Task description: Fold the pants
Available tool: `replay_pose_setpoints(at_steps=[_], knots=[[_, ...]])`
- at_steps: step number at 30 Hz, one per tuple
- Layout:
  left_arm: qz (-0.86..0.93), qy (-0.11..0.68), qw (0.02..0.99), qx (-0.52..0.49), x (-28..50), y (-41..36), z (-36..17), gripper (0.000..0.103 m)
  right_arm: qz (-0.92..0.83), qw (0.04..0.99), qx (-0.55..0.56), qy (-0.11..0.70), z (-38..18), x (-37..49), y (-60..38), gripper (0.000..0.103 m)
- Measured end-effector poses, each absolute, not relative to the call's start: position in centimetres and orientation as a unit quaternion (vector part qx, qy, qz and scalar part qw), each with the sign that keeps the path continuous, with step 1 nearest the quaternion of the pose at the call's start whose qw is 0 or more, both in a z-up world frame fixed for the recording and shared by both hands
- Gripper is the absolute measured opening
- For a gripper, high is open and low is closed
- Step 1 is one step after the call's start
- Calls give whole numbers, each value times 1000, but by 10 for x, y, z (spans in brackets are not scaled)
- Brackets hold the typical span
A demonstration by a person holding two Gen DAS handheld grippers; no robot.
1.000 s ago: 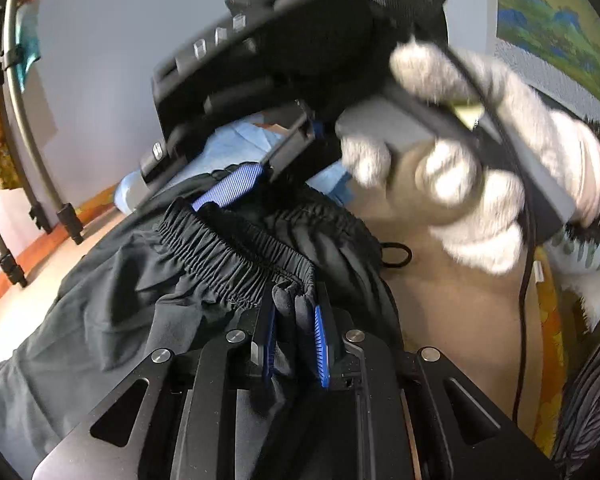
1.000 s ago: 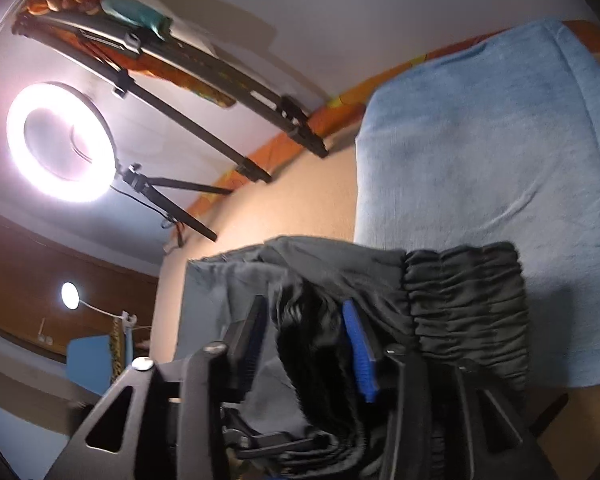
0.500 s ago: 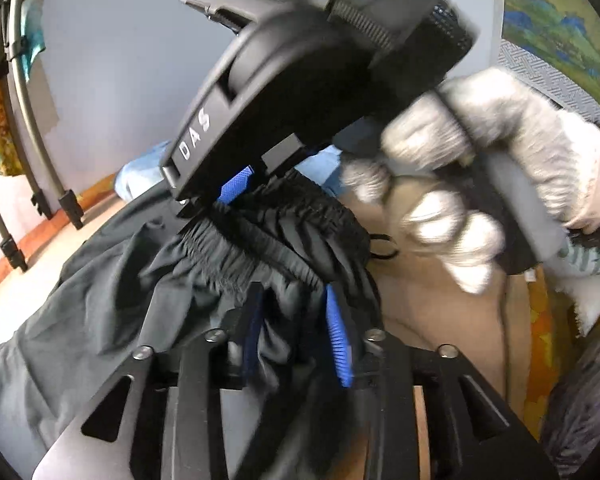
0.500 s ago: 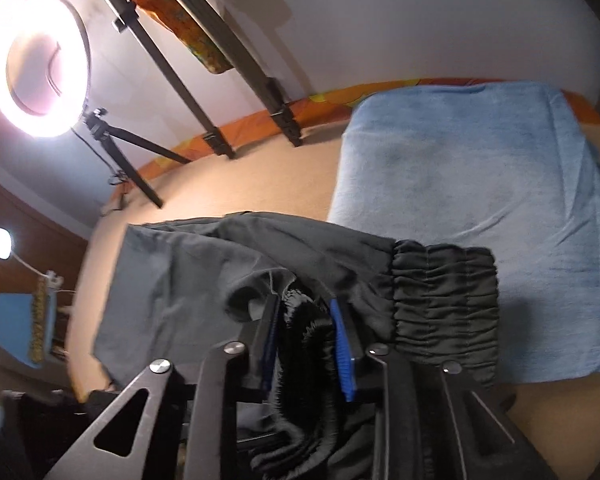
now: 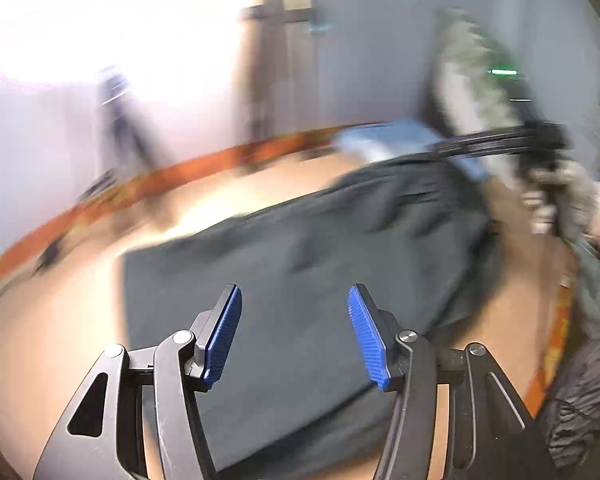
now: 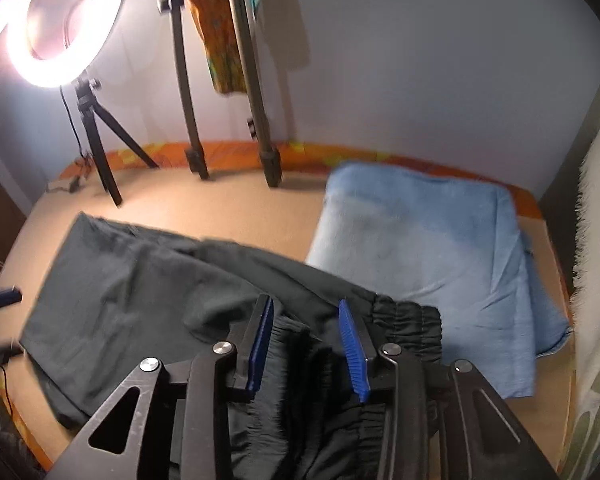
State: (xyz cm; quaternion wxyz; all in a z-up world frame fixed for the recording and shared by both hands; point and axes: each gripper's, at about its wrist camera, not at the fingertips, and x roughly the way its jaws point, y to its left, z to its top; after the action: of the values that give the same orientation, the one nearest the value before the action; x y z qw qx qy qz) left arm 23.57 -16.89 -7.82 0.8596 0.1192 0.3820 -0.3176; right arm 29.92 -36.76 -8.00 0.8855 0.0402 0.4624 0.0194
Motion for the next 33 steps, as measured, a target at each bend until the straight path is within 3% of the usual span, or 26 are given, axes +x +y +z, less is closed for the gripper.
replay_pose_setpoints(at_steps=[7,9,15,28,31,33], knots=[[-203,468,859,46,252,-76,-134,55,82,886,62,452,-54,293,-318,50],[-189,479,857,23,252,-63,-145,55,109,881,68,456,-52,294,-295,59],[-189,499,845,-47,253,-36,-166,55,164,872,66,456,-47,304,-221,69],[-233,482,839,-98,244,-30,-171,52,203,822,51,529,-96,376,-62,70],[-238,475,841,-106,245,-29,-174,44,195,812,45,548,-115,391,-35,70],[-243,473,839,-112,245,-28,-176,32,190,804,46,561,-126,401,-23,69]])
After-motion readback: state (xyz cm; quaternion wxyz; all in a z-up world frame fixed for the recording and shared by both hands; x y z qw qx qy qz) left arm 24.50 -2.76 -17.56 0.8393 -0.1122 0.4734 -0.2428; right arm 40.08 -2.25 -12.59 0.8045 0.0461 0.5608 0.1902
